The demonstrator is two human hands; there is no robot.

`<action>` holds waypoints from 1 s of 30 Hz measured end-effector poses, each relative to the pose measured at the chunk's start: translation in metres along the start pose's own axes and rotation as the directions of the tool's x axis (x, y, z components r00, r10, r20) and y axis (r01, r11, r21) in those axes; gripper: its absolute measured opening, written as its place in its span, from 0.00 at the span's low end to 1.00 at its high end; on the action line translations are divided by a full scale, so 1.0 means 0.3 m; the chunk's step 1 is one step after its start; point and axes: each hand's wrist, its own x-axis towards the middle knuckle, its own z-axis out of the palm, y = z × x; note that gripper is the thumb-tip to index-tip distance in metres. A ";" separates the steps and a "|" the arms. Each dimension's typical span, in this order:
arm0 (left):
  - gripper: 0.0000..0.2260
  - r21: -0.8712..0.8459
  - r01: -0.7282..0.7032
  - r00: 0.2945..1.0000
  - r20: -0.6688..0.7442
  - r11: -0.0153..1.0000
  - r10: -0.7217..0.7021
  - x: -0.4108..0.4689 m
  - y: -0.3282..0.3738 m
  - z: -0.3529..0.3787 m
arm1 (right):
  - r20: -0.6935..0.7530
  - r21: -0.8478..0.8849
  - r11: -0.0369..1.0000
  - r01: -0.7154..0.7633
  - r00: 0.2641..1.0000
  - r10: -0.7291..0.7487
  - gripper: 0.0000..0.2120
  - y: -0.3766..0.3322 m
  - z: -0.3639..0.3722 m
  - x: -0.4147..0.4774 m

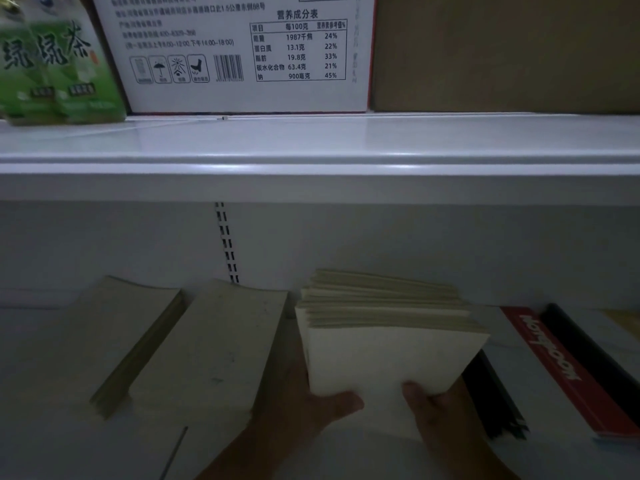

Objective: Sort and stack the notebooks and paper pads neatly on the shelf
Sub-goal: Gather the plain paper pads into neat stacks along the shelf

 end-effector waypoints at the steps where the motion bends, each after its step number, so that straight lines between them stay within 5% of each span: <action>1: 0.36 0.032 -0.029 1.000 -0.007 0.999 0.030 -0.006 0.010 0.001 | -0.006 -0.035 0.999 -0.005 1.000 0.005 0.34 0.008 -0.002 0.001; 5: 0.28 0.112 -0.099 0.995 -0.013 0.989 0.101 -0.009 0.044 0.000 | 0.032 -0.136 0.991 -0.014 0.999 0.018 0.42 0.026 -0.027 0.014; 11: 0.12 -0.018 0.112 0.993 0.034 0.993 -0.112 0.077 0.173 -0.009 | 0.167 -0.205 0.960 -0.190 0.960 0.225 0.20 -0.148 -0.053 0.144; 15: 0.19 -0.040 0.393 0.918 0.075 0.919 -0.389 0.152 0.184 -0.002 | 0.190 -0.330 0.794 -0.511 0.788 0.586 0.31 -0.127 -0.035 0.202; 18: 0.25 -0.036 0.499 0.865 0.079 0.866 -0.495 0.176 0.140 0.009 | 0.182 -0.295 0.687 -0.665 0.666 0.723 0.32 -0.079 -0.003 0.193; 25: 0.20 0.009 0.579 0.813 0.069 0.816 -0.578 0.207 0.119 0.005 | 0.187 -0.277 0.678 -0.681 0.653 0.733 0.32 -0.078 0.007 0.205; 30: 0.12 -0.027 0.567 0.823 0.051 0.823 -0.565 0.220 0.116 0.003 | 0.222 -0.004 0.674 -0.739 0.657 0.721 0.21 -0.040 0.011 0.195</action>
